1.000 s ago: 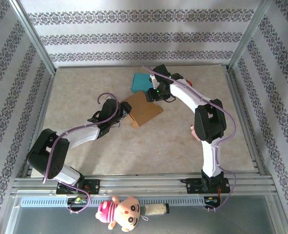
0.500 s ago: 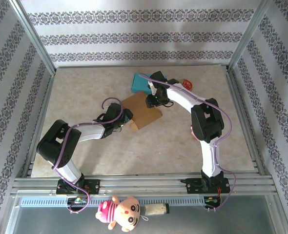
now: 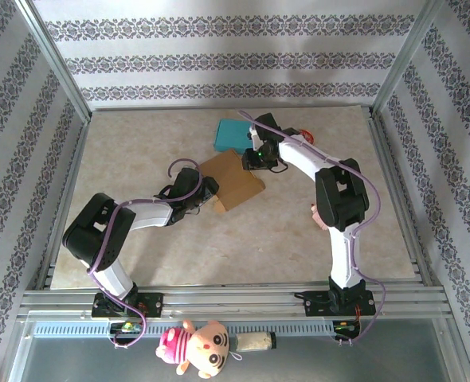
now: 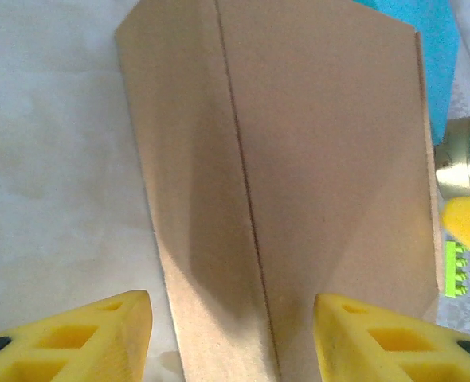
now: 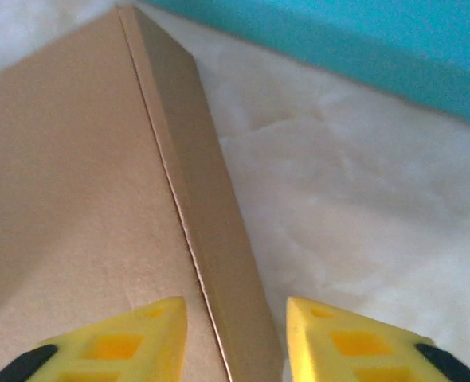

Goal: Fold the paper box

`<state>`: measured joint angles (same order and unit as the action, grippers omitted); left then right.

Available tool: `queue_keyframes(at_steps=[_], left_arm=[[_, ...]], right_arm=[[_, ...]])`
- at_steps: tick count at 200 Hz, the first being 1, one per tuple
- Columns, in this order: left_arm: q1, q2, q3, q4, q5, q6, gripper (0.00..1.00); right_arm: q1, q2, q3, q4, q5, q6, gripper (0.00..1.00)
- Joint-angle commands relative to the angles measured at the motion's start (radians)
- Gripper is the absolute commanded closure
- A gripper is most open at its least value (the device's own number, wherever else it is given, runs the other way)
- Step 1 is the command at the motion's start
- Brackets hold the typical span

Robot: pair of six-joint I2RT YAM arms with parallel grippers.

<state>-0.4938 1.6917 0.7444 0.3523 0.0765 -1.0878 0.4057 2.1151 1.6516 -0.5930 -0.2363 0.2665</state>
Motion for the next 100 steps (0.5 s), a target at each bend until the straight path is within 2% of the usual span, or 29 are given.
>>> queue_keyframes(at_steps=[1,48,86,100], left_arm=[[0.014,0.006,-0.015,0.075,0.035,0.007,0.45],[0.045,-0.113,-0.049,0.046,-0.021,0.021,0.44],[0.078,-0.219,-0.064,-0.050,-0.071,0.080,0.39],[0.102,-0.233,-0.079,-0.043,-0.050,0.079,0.38]], right_arm=[[0.001,0.029,-0.038,0.020,-0.042,0.018,0.72],[-0.017,0.010,-0.083,0.036,-0.057,0.020,0.82],[-0.053,-0.014,-0.160,0.083,-0.223,0.047,0.91],[-0.058,-0.021,-0.184,0.096,-0.261,0.053,0.92]])
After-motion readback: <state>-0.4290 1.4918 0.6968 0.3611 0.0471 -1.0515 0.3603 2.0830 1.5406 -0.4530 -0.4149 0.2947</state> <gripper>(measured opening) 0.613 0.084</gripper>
